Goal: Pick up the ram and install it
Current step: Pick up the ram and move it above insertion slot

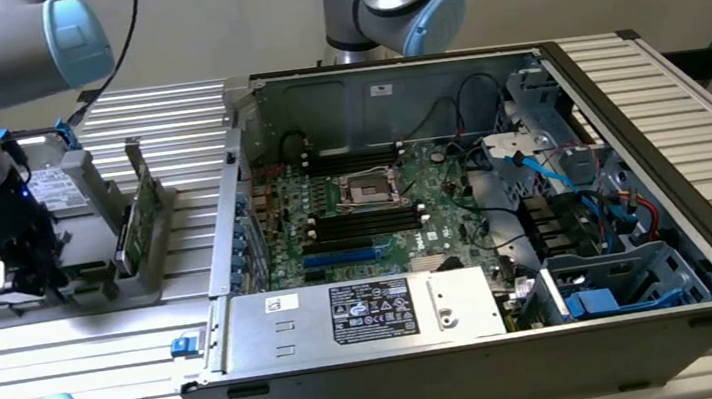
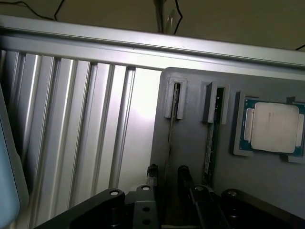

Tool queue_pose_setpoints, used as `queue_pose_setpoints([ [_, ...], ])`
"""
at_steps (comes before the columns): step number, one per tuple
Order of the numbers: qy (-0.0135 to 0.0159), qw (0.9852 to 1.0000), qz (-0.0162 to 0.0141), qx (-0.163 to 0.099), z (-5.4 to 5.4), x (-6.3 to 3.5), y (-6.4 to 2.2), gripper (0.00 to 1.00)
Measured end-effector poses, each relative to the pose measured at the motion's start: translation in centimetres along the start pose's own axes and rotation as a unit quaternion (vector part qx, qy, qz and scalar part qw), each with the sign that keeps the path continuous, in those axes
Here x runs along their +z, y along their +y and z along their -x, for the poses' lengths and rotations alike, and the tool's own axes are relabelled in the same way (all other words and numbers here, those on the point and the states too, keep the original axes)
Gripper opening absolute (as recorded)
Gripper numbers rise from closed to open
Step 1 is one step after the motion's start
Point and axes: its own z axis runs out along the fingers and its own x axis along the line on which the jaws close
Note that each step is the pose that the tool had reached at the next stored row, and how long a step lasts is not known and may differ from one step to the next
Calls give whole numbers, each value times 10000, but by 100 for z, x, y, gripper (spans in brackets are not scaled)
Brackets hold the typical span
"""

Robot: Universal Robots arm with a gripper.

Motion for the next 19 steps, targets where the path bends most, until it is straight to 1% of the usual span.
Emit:
queue_pose_setpoints([
  [4, 17, 10000, 1, -27, 3, 38, 3, 31],
  [7, 24, 10000, 1, -33, 5, 59, 3, 31],
  [19, 25, 10000, 1, -36, 6, 73, 2, 31],
])
